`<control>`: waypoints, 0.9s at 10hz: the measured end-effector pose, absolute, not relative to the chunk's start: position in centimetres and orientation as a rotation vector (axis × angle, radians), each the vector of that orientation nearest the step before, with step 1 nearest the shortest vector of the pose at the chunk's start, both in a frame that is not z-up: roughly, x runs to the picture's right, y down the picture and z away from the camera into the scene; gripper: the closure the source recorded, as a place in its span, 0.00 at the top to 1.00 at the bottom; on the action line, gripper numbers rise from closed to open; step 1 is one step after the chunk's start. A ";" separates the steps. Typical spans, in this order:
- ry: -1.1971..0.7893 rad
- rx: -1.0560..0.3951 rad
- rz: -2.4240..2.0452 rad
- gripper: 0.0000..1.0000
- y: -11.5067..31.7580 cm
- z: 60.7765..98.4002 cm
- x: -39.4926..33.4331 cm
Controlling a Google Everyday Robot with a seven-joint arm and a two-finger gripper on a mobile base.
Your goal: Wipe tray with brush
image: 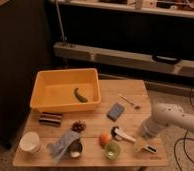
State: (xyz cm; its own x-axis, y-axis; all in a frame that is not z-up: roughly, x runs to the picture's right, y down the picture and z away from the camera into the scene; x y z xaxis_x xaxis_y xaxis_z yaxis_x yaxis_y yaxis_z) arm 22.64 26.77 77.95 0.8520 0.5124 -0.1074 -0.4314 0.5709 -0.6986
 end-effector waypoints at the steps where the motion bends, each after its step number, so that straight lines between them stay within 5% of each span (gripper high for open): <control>1: -0.115 -0.792 0.558 0.80 26.8 78.1 22.1; 3: -0.111 -0.797 0.552 0.74 26.9 78.6 21.3; 9: -0.085 -0.798 0.542 0.14 27.7 78.7 21.1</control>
State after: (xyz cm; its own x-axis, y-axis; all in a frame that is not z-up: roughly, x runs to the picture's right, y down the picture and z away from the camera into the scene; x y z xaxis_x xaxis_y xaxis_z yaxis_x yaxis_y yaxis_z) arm 21.05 27.74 78.74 0.8608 0.4926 -0.1280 -0.4303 0.5700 -0.7000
